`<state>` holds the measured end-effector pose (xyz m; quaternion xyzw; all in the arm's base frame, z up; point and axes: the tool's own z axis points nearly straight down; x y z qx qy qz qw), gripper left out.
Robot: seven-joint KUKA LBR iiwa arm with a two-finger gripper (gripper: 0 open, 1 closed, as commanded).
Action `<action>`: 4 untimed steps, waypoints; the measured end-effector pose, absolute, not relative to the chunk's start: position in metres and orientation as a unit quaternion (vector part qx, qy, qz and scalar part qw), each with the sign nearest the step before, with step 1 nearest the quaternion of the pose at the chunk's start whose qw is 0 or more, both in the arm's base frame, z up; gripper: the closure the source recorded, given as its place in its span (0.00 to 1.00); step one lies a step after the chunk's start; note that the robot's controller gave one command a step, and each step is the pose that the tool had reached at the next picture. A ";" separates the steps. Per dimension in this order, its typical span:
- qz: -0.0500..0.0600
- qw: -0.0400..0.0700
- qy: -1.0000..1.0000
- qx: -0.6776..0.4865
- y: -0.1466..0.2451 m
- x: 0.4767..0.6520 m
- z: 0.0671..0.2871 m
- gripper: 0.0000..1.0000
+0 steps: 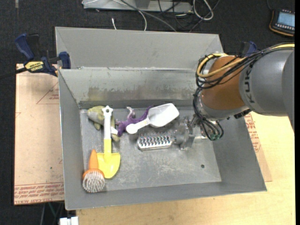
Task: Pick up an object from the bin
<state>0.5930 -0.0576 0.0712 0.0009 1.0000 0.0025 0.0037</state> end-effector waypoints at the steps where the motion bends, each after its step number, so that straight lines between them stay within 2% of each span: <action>1: 0.002 0.004 1.000 0.001 -0.057 0.593 0.071 1.00; 2: 0.003 0.002 1.000 -0.002 -0.056 0.594 0.167 1.00; 3: 0.003 0.004 1.000 -0.006 -0.055 0.577 0.255 1.00; 4: 0.003 0.006 1.000 -0.005 -0.038 0.603 0.309 1.00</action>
Offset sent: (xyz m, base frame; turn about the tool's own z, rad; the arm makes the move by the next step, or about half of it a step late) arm 0.0019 0.0023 0.1249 -0.0084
